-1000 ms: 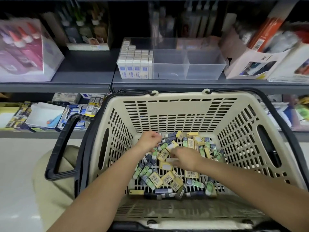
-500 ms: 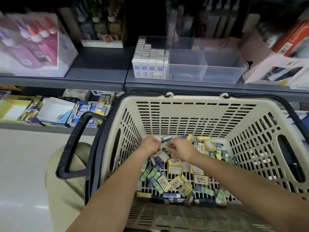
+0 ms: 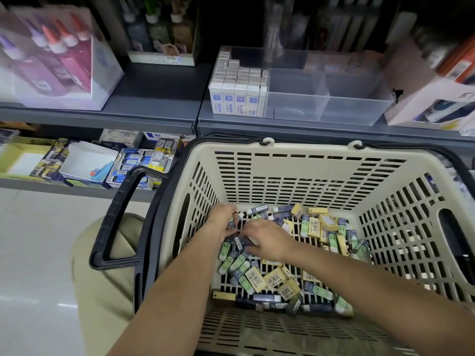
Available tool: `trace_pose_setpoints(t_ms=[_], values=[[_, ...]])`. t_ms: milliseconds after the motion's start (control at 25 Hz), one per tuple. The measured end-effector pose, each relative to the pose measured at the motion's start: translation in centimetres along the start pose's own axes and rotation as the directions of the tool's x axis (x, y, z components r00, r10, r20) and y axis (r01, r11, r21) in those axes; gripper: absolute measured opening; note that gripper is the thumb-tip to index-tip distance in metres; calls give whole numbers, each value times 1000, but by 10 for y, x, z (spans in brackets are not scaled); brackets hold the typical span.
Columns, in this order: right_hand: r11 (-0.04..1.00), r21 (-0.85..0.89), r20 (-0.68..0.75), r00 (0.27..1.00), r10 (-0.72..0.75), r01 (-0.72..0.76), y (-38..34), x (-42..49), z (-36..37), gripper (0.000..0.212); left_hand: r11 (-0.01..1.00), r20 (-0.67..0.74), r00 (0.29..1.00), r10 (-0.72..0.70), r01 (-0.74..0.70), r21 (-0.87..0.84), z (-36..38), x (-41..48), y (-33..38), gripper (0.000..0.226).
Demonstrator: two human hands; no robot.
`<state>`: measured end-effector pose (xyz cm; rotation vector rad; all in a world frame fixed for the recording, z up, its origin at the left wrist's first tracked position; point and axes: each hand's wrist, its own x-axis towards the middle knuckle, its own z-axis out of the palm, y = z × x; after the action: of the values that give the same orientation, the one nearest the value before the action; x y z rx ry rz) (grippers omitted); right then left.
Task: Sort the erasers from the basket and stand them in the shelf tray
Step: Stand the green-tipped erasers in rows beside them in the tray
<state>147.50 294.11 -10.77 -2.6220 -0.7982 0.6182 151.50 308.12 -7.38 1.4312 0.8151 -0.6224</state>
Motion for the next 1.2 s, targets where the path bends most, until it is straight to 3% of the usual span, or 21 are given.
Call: trace_pose_setpoints(t_ms=[80, 160, 360, 440, 560, 680, 760, 960, 1200], values=[[974, -165, 134, 982, -132, 154, -3, 0, 11, 53, 1000, 30, 999, -17, 18, -11, -2, -1, 1, 4], [954, -236, 178, 973, -145, 185, 4, -4, 14, 54, 1000, 39, 999, -21, 21, -14, -2, -4, 3, 4], [949, -311, 156, 988, 8, 41, 55, -42, -9, 35, 999, 38, 999, -26, 27, -32, -4, -3, 6, 5], [954, -299, 82, 995, 61, -34, 57, -46, -16, 33, 999, 43, 999, -33, 34, -39, -3, -4, 7, 4], [955, -246, 17, 986, -167, 166, 15, -28, 2, 44, 999, 57, 998, -30, 32, -29, 0, -7, 10, 5], [918, -186, 242, 922, -302, 350, -27, -11, 31, 56, 999, 75, 997, -22, 24, -23, 0, -8, 10, 6], [922, -201, 282, 921, -269, 331, -21, -10, 34, 51, 999, 78, 997, -18, 20, -25, 0, -8, 10, 5], [937, -259, 220, 959, -179, 235, 35, -41, 6, 40, 999, 83, 996, -17, 19, -32, 2, -5, 11, 7], [952, -288, 322, 947, -5, 103, 44, -51, -6, 59, 997, 110, 994, -27, 18, 81, 8, -2, 5, 10]])
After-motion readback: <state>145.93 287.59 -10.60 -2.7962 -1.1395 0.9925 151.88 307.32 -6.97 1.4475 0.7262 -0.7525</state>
